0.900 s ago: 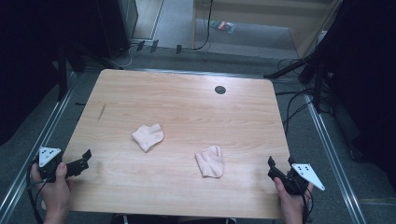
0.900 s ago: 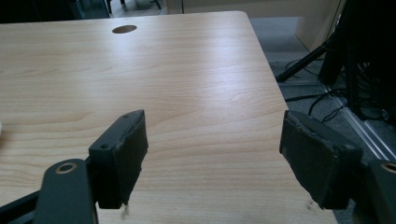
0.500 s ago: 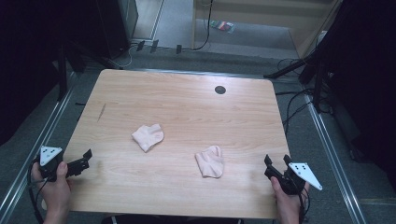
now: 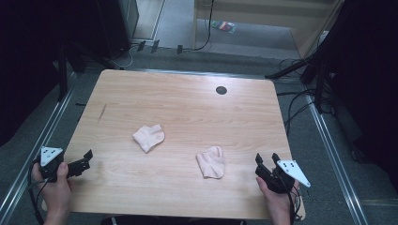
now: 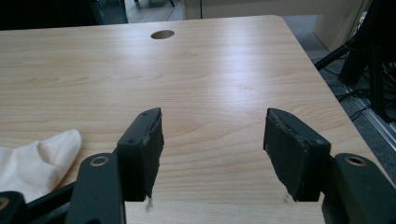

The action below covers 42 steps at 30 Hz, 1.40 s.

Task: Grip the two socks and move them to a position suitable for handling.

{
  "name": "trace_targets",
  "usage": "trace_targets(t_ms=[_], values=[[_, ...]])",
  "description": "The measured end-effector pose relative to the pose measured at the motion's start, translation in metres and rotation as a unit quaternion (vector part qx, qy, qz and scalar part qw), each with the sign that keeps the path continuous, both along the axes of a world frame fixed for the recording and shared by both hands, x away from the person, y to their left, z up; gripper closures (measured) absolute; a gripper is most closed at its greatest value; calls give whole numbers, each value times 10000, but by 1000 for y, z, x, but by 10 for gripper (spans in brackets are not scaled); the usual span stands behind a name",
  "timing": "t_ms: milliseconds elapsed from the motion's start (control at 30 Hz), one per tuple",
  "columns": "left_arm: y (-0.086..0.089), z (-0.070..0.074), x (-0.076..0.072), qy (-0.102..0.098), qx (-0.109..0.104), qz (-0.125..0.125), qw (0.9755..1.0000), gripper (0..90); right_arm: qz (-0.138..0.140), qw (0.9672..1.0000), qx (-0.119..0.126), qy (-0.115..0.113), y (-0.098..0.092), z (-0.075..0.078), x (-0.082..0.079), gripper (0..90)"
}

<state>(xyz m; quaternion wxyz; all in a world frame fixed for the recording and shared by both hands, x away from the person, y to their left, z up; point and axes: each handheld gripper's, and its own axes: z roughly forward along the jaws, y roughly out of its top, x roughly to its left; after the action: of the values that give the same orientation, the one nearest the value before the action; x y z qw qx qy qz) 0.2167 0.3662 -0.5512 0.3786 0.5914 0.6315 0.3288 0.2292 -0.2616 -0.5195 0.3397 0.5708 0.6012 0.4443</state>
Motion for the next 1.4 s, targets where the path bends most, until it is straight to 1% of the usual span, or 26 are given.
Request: trace_targets(t_ms=[100, 133, 167, 400, 433, 533, 567, 633, 733, 767, 800, 833, 867, 900, 967, 1067, 1100, 1133, 1167, 1200, 1233, 1267, 1300, 1333, 1367, 1400], values=[[0, 0, 1, 8, -10, 14, 10000, 0, 22, 10000, -48, -27, 15, 2, -1, 393], [0, 0, 1, 8, -10, 14, 10000, 0, 22, 10000, -48, -27, 15, 2, -1, 393], [0, 0, 1, 18, -3, 23, 10000, 0, 93, 10000, -24, -2, 21, 3, -1, 399], [1, 0, 1, 39, -64, 33, 10000, 0, 247, 9997, 81, 24, 38, 10, 1, 406], [1, 0, 1, 36, -62, 33, 10000, 0, 307, 9994, 88, 94, 45, 12, 4, 387], [1, 0, 1, 23, -56, 18, 10000, 0, 274, 9995, 72, 109, 51, 15, 7, 346], [1, 0, 1, 28, -66, 16, 10000, 0, 229, 9996, 115, 123, 55, 20, 12, 305], [1, 0, 1, 30, -60, 21, 10000, 0, 248, 9995, 120, 164, 59, 23, 17, 284], [1, 0, 1, 5, -87, -72, 9999, 0, 219, 9996, 39, 164, 64, 26, 21, 288], [1, 0, 1, -13, -145, -98, 9998, 0, 227, 9996, 26, 174, 68, 27, 24, 296], [1, 0, 1, -13, -145, -98, 9998, 0, 227, 9996, 26, 174, 68, 27, 24, 296], [-1, 0, 1, -22, -123, -48, 9999, 0, 353, 9990, 117, 247, 72, 27, 28, 300], [-1, 0, 1, -22, -123, -48, 9999, 0, 353, 9990, 117, 247, 72, 27, 28, 300], [-2, 0, 2, -2, -58, 0, 10000, 0, 454, 9984, 140, 313, 75, 23, 31, 301], [-4, 0, 2, -17, -22, 21, 10000, 0, 531, 9981, 113, 294, 77, 18, 31, 310], [-7, 2, 2, -16, 32, 21, 10000, 0, 533, 9982, 74, 282, 79, 11, 28, 336], [-11, 4, 3, -35, -114, -58, 9999, 0, 696, 9962, 19, 522, 83, 5, 27, 339], [-11, 4, 3, -35, -114, -58, 9999, 0, 696, 9962, 19, 522, 83, 5, 27, 339], [-17, 6, 5, -53, -259, -195, 9995, 0, 940, 9935, 58, 645, 88, 0, 24, 347], [-17, 6, 5, -53, -259, -195, 9995, 0, 940, 9935, 58, 645, 88, 0, 24, 347], [-27, 10, 6, -2, -215, -348, 9992, 0, 910, 9939, 38, 630, 91, -2, 22, 353], [-27, 10, 6, -2, -215, -348, 9992, 0, 910, 9939, 38, 630, 91, -2, 22, 353], [-36, 14, 7, -16, -284, -507, 9983, 0, 930, 9937, 79, 614, 94, -2, 20, 358], [-36, 14, 7, -16, -284, -507, 9983, 0, 930, 9937, 79, 614, 94, -2, 20, 358], [-44, 19, 7, -40, -372, -594, 9975, 0, 996, 9932, 6, 596, 99, -3, 18, 358], [-44, 19, 7, -40, -372, -594, 9975, 0, 996, 9932, 6, 596, 99, -3, 18, 358]])
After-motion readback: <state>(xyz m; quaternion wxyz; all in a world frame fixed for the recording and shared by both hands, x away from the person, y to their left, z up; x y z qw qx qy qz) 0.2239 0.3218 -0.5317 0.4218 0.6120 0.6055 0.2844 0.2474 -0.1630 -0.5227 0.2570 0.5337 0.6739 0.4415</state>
